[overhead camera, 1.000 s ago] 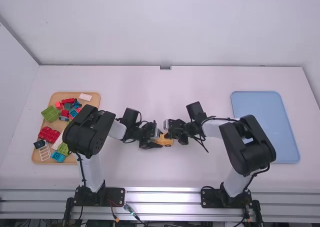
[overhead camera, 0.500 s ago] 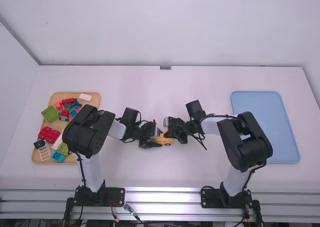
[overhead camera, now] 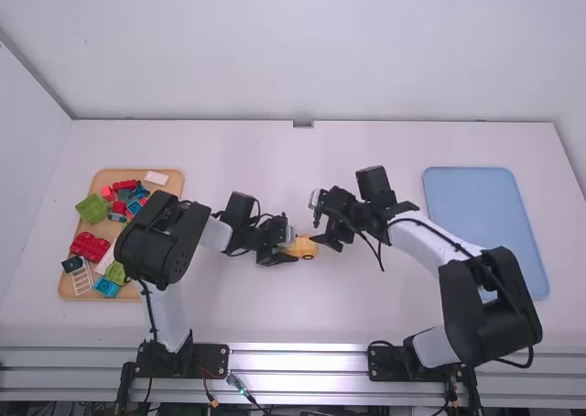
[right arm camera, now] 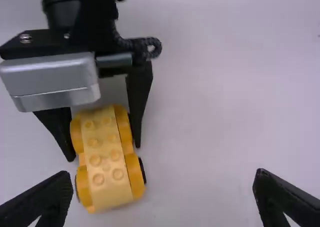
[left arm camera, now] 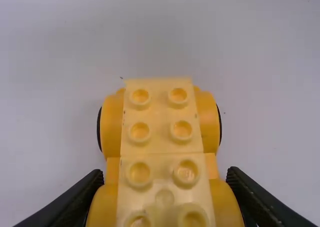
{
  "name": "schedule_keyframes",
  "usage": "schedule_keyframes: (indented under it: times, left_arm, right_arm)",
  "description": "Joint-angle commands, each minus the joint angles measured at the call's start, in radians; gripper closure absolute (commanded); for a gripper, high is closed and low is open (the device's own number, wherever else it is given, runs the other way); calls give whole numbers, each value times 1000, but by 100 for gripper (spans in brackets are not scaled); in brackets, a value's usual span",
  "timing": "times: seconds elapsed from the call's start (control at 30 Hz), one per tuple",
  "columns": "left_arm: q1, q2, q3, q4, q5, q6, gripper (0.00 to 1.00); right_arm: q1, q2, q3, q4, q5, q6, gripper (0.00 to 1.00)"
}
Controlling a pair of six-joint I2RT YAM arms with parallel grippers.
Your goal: Assemble lego blocks to make yellow taxi
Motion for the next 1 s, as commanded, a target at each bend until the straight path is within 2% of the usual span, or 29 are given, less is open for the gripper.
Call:
schedule_keyframes:
  times: [0.0,0.13,0.27,0.3,0.43,0.53,0.77,0.83,0.97]
  left_arm:
    - [-3,10,33,-42,-47,37,39]
    - [-3,10,85,-133,-111,69,34]
    - [-3,10,126,-203,-147,68,5]
    - [-3,10,132,-212,-145,68,1]
    - [-2,9,162,-256,-145,67,1]
    - [0,-14,214,-376,-145,62,1]
    - [5,-120,429,-857,-235,95,1]
    - [5,-154,539,-1037,-328,60,1]
    - [5,-174,702,-1229,-497,-97,1]
  right_arm:
    - [-1,-11,11,-41,104,79,1]
    - [2,-11,11,-58,105,79,1]
    - [1,-11,11,-52,104,79,1]
    - [1,-11,11,-49,104,80,1]
    - [1,-11,11,-47,108,79,1]
    - [1,-11,11,-48,108,79,1]
    - [1,-11,11,-44,115,79,1]
    - [1,-11,11,-34,115,79,1]
    - [1,-11,12,-16,115,79,1]
